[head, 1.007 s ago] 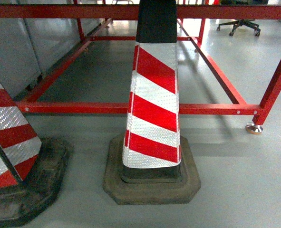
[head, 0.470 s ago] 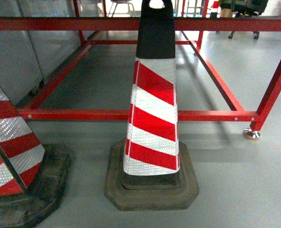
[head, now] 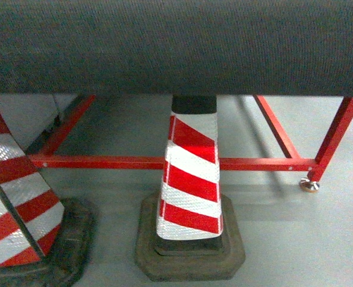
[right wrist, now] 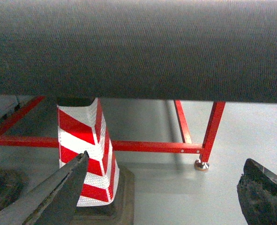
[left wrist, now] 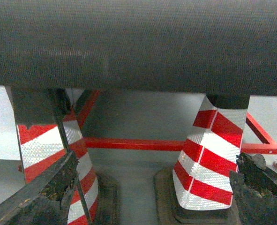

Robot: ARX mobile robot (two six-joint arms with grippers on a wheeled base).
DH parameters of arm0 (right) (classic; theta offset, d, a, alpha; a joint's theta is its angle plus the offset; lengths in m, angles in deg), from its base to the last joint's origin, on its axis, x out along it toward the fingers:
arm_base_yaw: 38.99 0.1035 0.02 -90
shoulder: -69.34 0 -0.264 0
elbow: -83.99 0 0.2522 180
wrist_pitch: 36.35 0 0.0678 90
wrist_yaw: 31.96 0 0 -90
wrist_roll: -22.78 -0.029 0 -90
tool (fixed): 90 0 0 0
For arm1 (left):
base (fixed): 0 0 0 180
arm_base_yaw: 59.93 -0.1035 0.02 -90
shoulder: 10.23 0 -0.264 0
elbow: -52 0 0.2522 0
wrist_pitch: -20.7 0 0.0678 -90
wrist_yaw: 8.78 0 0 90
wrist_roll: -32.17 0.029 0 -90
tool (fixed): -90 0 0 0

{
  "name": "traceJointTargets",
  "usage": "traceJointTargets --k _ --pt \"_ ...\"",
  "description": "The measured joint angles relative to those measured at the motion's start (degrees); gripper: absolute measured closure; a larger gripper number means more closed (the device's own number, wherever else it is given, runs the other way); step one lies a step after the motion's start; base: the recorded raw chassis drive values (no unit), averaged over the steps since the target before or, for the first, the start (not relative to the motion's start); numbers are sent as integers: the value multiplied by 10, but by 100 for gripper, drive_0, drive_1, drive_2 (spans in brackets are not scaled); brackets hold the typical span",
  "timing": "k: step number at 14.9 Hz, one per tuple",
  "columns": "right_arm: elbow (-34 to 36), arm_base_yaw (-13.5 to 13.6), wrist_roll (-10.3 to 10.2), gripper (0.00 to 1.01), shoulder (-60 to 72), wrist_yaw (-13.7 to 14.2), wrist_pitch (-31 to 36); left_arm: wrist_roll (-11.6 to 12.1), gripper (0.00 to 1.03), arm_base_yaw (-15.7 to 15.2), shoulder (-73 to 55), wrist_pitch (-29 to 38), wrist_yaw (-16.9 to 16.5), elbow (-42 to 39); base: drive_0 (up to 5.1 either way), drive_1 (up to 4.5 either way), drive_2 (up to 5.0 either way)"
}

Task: Sort blue parts and orange caps into right shelf containers

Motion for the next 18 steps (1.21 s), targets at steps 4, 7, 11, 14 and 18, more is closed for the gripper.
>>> traceJointTargets --k 4,7,11,14,18 --pt "0 0 0 3 0 0 0 1 5 0 0 0 0 0 0 0 0" --pt "0 0 -1 3 0 0 0 5 5 0 0 1 0 0 0 0 0" --pt "0 0 -1 3 0 0 -1 5 5 0 0 1 0 0 0 0 0" --pt "0 0 -1 3 0 0 -1 5 5 0 0 0 0 0 0 0 0" --pt "0 0 -1 3 0 0 2 6 5 0 0 3 0 0 0 0 0"
